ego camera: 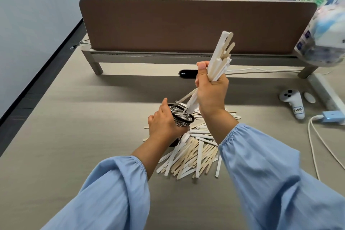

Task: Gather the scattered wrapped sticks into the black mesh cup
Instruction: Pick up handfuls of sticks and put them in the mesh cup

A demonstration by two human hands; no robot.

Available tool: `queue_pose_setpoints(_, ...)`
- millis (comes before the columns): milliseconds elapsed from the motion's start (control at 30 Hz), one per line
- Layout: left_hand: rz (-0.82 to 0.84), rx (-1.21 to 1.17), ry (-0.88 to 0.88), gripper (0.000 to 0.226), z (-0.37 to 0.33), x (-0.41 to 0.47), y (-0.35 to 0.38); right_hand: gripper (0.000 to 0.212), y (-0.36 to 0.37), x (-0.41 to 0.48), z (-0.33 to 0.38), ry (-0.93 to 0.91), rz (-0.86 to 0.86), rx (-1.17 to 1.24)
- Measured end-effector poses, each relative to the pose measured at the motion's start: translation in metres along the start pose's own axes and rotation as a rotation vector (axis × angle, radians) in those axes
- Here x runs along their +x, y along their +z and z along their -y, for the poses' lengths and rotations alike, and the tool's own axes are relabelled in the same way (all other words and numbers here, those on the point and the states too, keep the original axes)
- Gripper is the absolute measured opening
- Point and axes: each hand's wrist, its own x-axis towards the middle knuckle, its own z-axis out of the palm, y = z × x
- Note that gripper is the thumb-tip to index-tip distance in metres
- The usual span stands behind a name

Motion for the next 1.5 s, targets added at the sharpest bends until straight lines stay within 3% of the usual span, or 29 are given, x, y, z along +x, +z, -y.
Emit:
queue_pose_setpoints(167, 0.009, 0.029, -0.058, 0.115, 0.006, 0.003, -0.003, 0.026, -0.005, 0.014, 0.003, 0.033, -0.038, -0.029)
queue_pose_setpoints(433, -0.021, 0.050, 0.205, 0.109, -0.001, -0.002, -0.004, 0.022, 0.003, 0.016, -0.009, 0.180, -0.041, 0.067)
queue_pose_setpoints(600, -0.044, 0.124, 0.245, 0.107, 0.001, 0.000, -0.005, 0.016, 0.006, 0.019, -0.005, 0.273, -0.084, 0.108)
queue_pose_setpoints(800, -0.037, 0.205, 0.216, 0.109, 0.003, 0.003, -0.004, 0.022, 0.014, 0.025, 0.012, 0.185, -0.041, 0.022)
queue_pose_setpoints(1167, -0.120, -0.247, 0.137, 0.106, 0.003, 0.007, -0.005, 0.021, 0.019, 0.026, 0.014, 0.300, -0.141, 0.193)
queue_pose_setpoints(1367, -0.110, -0.485, 0.147, 0.107, -0.002, 0.005, -0.009, 0.022, 0.015, 0.011, -0.008, 0.221, 0.042, 0.027)
queue_pose_setpoints(1500, -0.117, -0.483, 0.139, 0.107, -0.005, 0.012, -0.012, 0.016, 0.003, -0.002, -0.027, 0.277, 0.132, -0.079)
